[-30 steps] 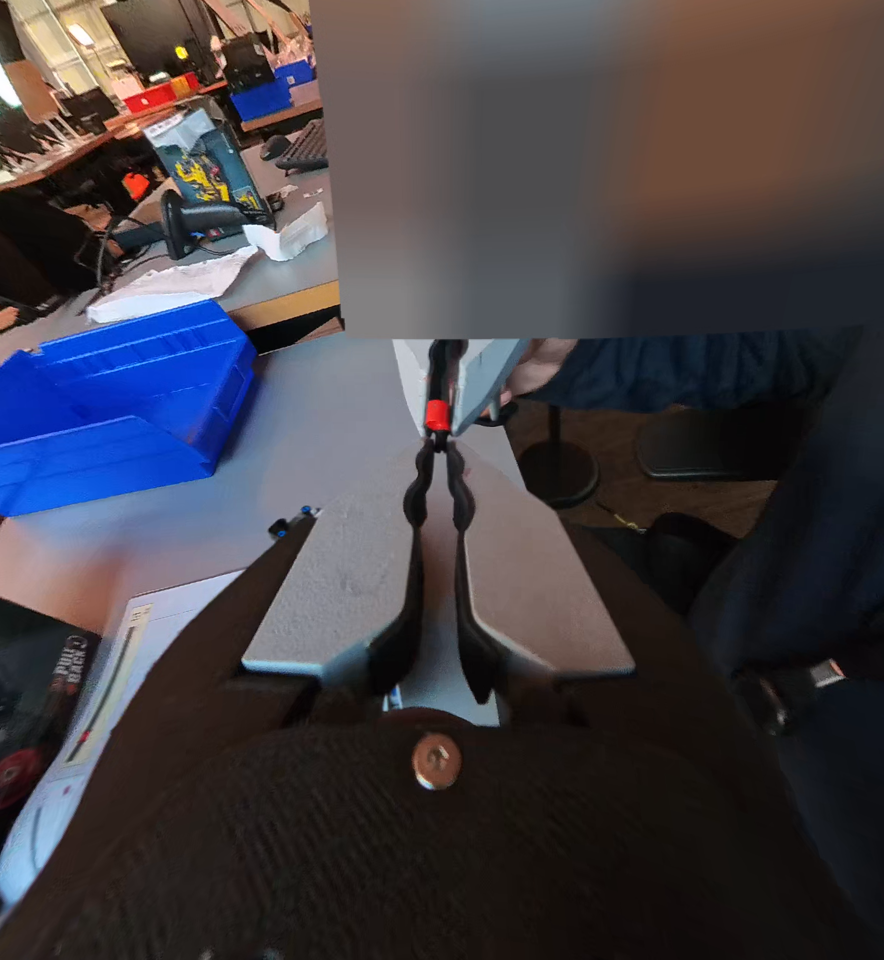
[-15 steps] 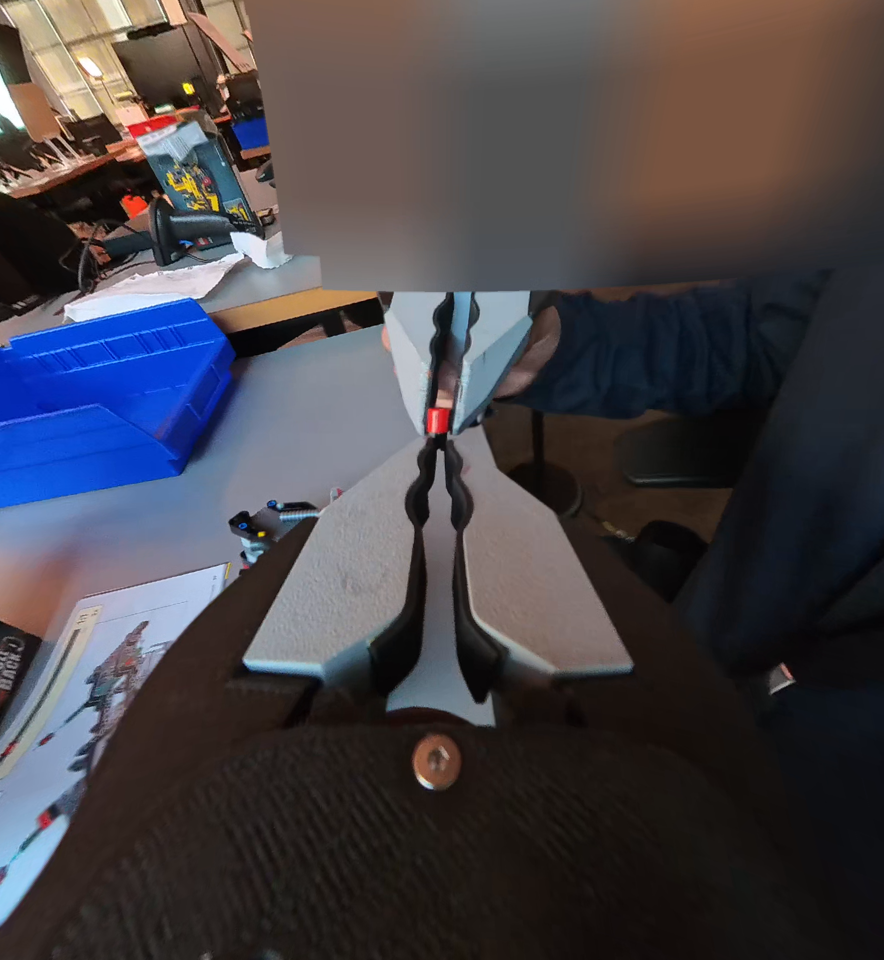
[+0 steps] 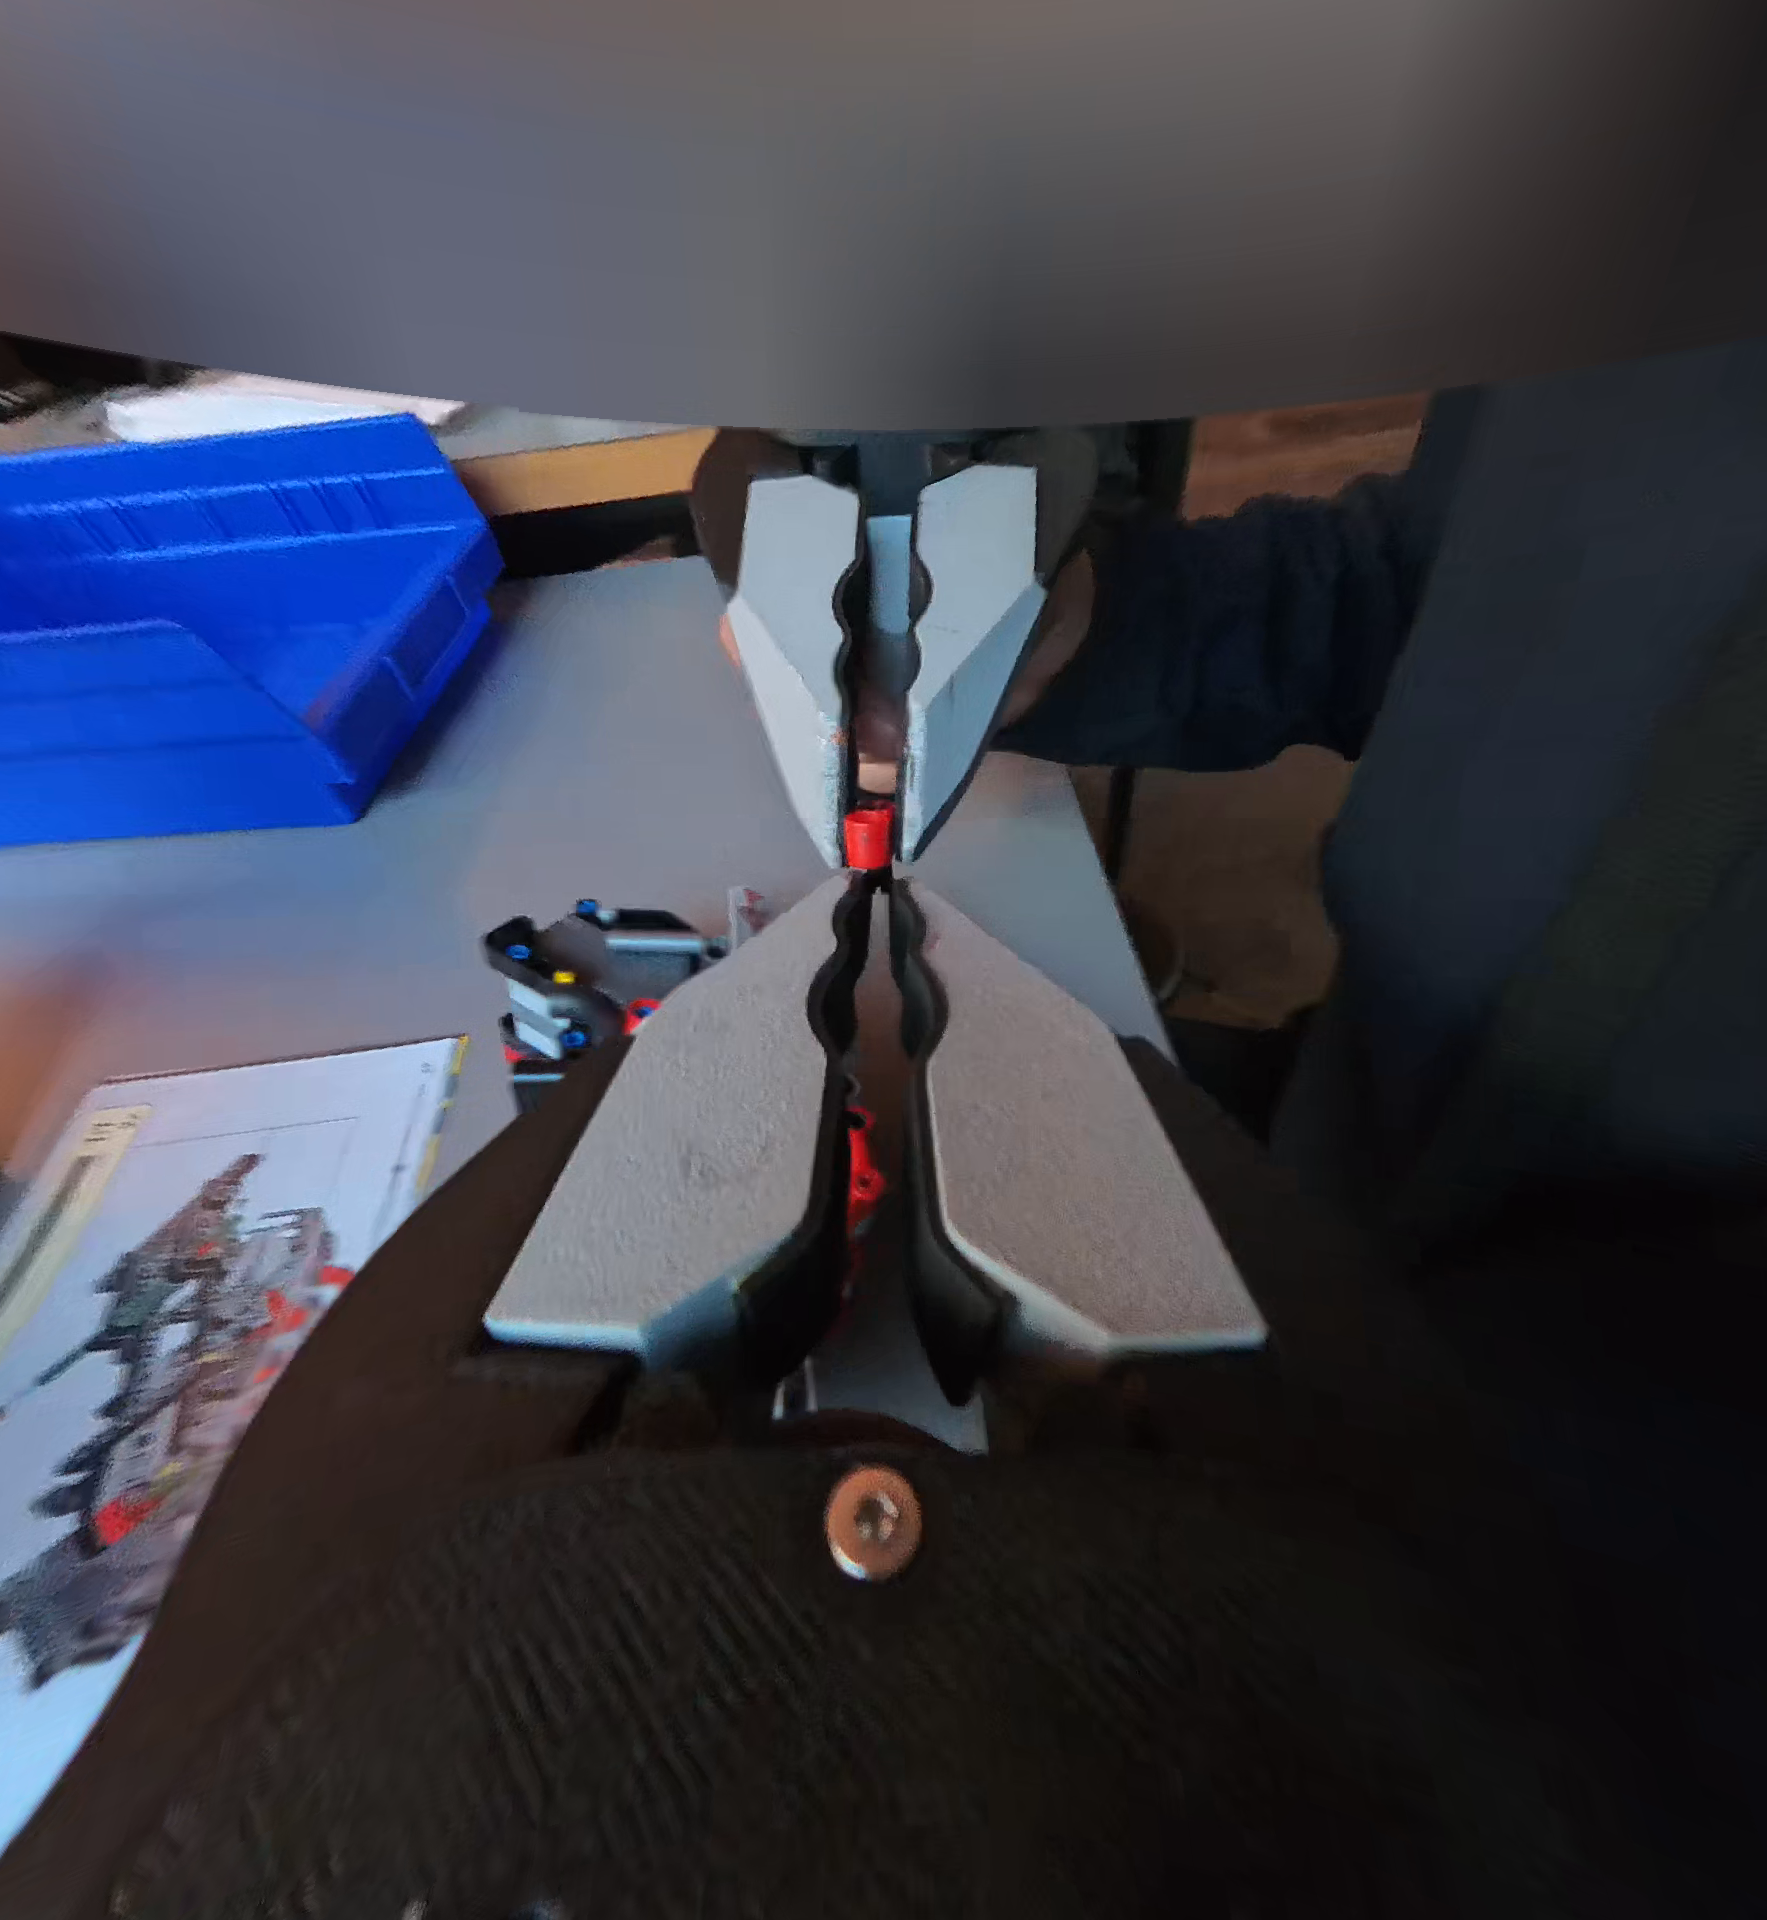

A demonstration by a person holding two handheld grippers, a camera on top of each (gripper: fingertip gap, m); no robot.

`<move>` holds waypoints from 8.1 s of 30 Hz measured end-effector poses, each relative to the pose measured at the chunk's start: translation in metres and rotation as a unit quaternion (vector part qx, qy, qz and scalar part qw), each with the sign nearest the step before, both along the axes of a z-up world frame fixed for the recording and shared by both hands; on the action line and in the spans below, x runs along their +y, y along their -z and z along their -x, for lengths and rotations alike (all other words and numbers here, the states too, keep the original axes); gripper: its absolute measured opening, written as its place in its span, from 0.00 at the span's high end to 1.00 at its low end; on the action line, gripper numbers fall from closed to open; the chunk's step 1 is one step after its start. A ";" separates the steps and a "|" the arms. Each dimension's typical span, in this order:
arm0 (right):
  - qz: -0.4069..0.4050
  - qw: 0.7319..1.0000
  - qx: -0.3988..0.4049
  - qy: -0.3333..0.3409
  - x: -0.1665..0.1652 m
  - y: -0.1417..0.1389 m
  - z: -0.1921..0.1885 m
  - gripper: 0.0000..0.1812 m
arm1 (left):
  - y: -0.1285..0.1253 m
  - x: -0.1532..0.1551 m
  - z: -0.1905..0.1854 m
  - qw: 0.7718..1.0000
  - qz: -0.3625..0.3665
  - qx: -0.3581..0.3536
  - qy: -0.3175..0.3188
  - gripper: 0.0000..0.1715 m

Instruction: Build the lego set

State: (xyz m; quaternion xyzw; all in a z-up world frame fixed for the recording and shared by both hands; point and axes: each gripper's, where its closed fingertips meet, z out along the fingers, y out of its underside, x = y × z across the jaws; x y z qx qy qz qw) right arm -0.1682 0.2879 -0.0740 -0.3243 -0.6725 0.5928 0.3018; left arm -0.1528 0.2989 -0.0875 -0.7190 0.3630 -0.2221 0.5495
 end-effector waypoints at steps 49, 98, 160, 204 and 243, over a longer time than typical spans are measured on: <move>0.041 0.991 -0.123 -0.028 0.099 0.049 0.002 0.98 | 0.050 0.029 0.048 0.961 0.223 0.095 0.130 0.80; 0.104 0.975 -0.164 0.108 0.077 0.038 0.000 0.98 | 0.021 -0.089 0.153 0.980 0.160 0.099 -0.072 0.78; 0.149 0.958 -0.165 0.179 0.054 0.031 -0.016 0.98 | 0.010 -0.078 0.136 0.979 0.104 0.071 -0.159 0.75; 0.216 0.937 -0.149 0.232 0.027 0.041 0.013 0.98 | 0.071 0.005 0.025 0.863 0.242 0.037 0.443 0.80; 0.126 0.945 -0.141 0.265 0.000 0.043 -0.012 0.98 | 0.059 -0.018 -0.008 0.902 0.310 -0.077 0.290 0.82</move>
